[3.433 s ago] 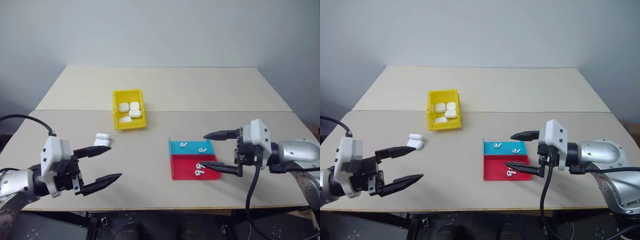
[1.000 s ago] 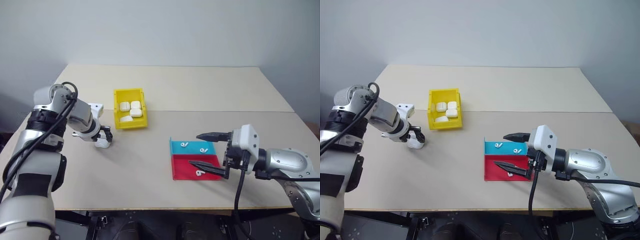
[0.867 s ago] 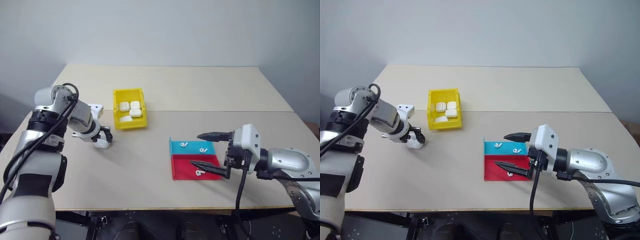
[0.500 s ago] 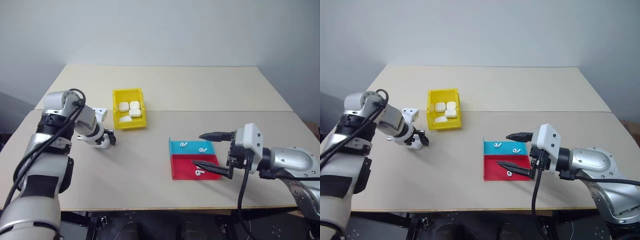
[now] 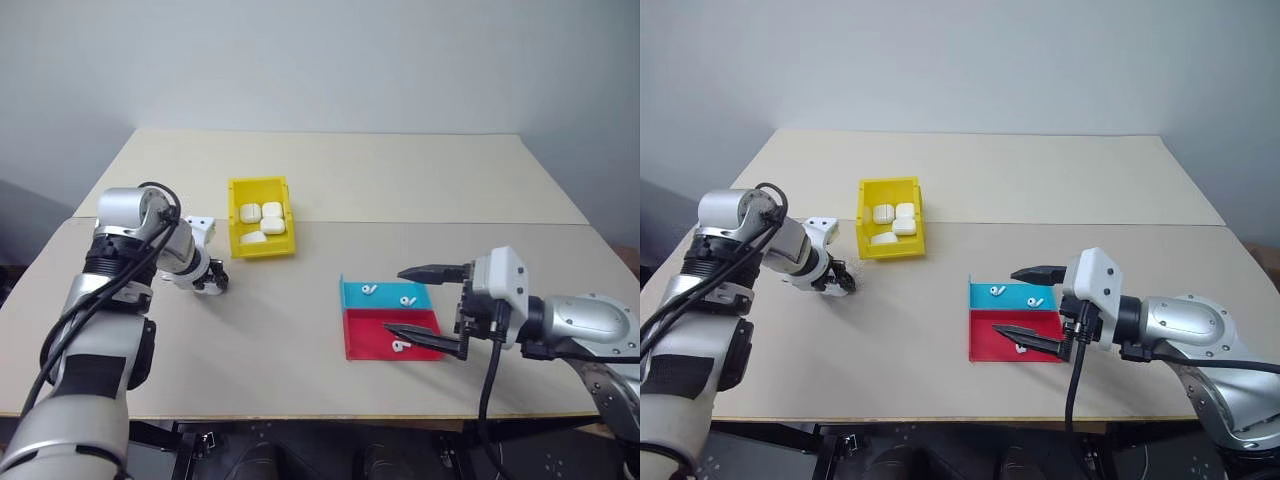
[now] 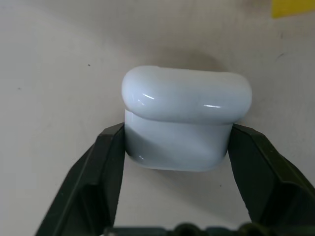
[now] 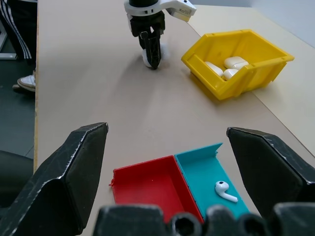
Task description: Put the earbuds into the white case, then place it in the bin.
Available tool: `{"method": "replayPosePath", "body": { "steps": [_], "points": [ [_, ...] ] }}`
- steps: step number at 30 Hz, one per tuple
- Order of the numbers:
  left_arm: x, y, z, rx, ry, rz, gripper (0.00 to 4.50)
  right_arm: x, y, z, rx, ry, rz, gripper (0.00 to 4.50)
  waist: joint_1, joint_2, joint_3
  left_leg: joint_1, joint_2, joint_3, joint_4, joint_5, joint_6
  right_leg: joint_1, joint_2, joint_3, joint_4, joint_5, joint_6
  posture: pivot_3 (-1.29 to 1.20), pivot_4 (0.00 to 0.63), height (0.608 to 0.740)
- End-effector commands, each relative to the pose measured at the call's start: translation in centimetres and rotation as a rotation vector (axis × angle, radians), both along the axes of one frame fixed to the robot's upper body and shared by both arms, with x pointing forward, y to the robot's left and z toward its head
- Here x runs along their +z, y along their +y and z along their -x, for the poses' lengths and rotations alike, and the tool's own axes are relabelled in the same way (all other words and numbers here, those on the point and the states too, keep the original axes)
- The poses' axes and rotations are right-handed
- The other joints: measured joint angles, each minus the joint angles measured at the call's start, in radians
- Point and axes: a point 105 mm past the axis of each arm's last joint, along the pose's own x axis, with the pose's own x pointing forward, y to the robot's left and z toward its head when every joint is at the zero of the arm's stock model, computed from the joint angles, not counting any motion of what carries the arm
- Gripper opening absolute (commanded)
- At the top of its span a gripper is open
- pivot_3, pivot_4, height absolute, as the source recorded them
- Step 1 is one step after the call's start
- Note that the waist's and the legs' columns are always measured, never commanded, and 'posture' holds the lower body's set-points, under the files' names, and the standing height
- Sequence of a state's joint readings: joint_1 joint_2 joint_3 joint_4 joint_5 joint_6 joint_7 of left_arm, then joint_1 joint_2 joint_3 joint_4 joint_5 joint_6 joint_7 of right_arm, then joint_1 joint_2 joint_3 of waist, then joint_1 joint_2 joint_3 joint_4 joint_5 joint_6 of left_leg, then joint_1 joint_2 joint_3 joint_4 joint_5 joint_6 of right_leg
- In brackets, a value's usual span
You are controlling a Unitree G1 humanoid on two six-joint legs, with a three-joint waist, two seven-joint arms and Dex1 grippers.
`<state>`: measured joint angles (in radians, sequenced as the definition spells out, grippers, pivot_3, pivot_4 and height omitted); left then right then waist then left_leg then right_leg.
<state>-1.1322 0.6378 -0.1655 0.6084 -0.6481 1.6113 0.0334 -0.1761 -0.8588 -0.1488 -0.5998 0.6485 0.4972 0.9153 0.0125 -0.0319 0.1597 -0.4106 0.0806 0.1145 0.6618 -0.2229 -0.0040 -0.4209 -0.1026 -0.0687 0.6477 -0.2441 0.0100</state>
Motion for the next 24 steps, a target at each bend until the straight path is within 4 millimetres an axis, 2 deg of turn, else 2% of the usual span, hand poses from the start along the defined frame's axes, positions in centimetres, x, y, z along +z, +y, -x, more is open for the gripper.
{"method": "replayPosePath", "body": {
  "steps": [1,4,9,14,15,17,20,24],
  "points": [
    [1.6,0.6,0.0,-0.021,-0.103,-0.001,2.80,0.9,0.0,0.5,0.003,-0.038,0.005,4.50,-0.001,0.000,0.000,0.000,0.000,0.000,0.000,0.000,0.000,0.000,0.000,0.000,0.000,0.000,0.000,0.00,0.150,0.740],
    [4.0,1.1,0.3,-0.117,-0.348,-0.041,2.80,0.8,-0.1,0.4,-0.003,-0.037,0.004,4.50,-0.010,0.000,0.000,0.000,0.001,0.000,0.000,0.000,0.000,-0.001,0.000,0.001,0.000,0.000,0.000,0.00,0.150,0.740],
    [8.0,1.0,1.8,-0.203,-0.766,-0.007,2.80,1.0,-0.7,0.1,-0.016,-0.042,0.011,4.50,-0.006,0.000,0.000,0.000,0.001,0.000,0.000,0.003,-0.006,0.000,0.000,0.001,0.000,0.000,0.000,0.00,0.150,0.740],
    [10.0,-1.4,5.3,-0.440,-1.112,0.116,2.80,1.0,-1.0,-0.6,-0.018,-0.053,0.083,4.50,0.001,0.000,0.000,0.002,0.001,0.001,0.000,-0.001,0.001,0.001,0.000,0.001,0.000,0.000,0.000,0.00,0.150,0.740],
    [10.1,-1.8,5.8,-0.482,-1.147,0.148,2.80,0.9,-1.2,-0.8,-0.025,-0.056,0.114,4.50,0.003,0.001,0.000,0.001,0.001,0.001,0.000,-0.001,0.001,0.001,0.000,0.001,0.000,0.000,0.000,0.00,0.150,0.740],
    [10.4,-3.0,7.1,-0.592,-1.191,0.316,2.80,0.3,-1.4,-1.1,-0.022,-0.058,0.209,4.50,0.006,0.001,0.000,0.001,0.001,0.001,0.000,-0.001,0.002,0.001,-0.001,0.001,0.000,0.000,-0.001,0.00,0.150,0.740],
    [9.9,-5.2,9.1,-0.863,-1.116,0.562,2.80,-1.2,-2.0,-1.6,-0.042,-0.018,0.372,4.50,0.005,0.001,-0.001,0.001,0.001,0.001,0.000,-0.001,0.002,0.001,0.000,0.000,0.000,0.000,-0.001,0.00,0.150,0.740],
    [9.6,-7.4,10.7,-1.122,-1.126,0.633,2.80,-2.3,-2.0,-1.6,-0.040,0.058,0.483,4.50,0.000,0.001,-0.001,0.001,0.001,0.001,0.000,-0.001,0.002,0.001,0.000,0.000,-0.001,0.000,0.000,0.00,0.150,0.740]
  ]
}}
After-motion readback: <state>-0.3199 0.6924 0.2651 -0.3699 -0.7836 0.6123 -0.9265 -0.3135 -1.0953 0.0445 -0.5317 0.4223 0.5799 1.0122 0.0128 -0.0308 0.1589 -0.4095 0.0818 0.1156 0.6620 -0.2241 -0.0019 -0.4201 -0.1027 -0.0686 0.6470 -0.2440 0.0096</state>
